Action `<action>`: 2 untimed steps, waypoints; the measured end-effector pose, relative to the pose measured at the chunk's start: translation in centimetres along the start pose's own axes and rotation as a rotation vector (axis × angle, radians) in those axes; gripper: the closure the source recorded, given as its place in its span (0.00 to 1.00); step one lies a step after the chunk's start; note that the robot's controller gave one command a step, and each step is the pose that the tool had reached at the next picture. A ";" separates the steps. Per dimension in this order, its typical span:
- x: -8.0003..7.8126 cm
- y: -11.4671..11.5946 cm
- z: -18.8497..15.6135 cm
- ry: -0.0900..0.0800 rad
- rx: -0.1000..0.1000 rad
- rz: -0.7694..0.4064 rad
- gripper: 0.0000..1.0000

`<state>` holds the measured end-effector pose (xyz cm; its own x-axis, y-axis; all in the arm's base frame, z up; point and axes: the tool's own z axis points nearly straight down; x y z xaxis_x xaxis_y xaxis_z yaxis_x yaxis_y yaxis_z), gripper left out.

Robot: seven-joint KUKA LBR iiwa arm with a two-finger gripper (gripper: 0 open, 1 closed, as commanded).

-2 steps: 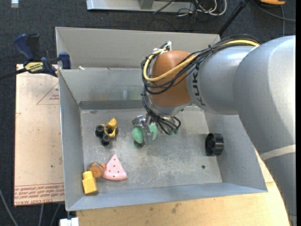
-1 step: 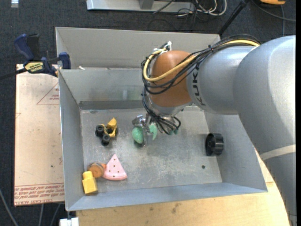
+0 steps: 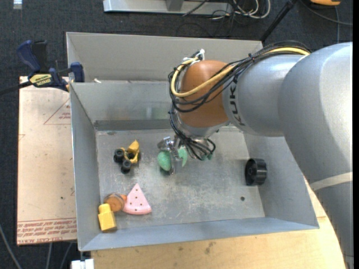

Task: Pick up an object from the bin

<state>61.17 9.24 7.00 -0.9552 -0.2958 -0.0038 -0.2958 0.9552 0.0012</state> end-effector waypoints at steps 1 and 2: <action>0.0 0.0 0.0 0.000 0.000 0.000 1.00; 0.0 0.0 0.0 0.000 0.000 0.000 1.00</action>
Offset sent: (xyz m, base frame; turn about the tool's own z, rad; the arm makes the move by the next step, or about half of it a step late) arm 0.0000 0.0000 0.0000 0.0000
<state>61.17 9.24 7.00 -0.9553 -0.2957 -0.0038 -0.2957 0.9553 0.0012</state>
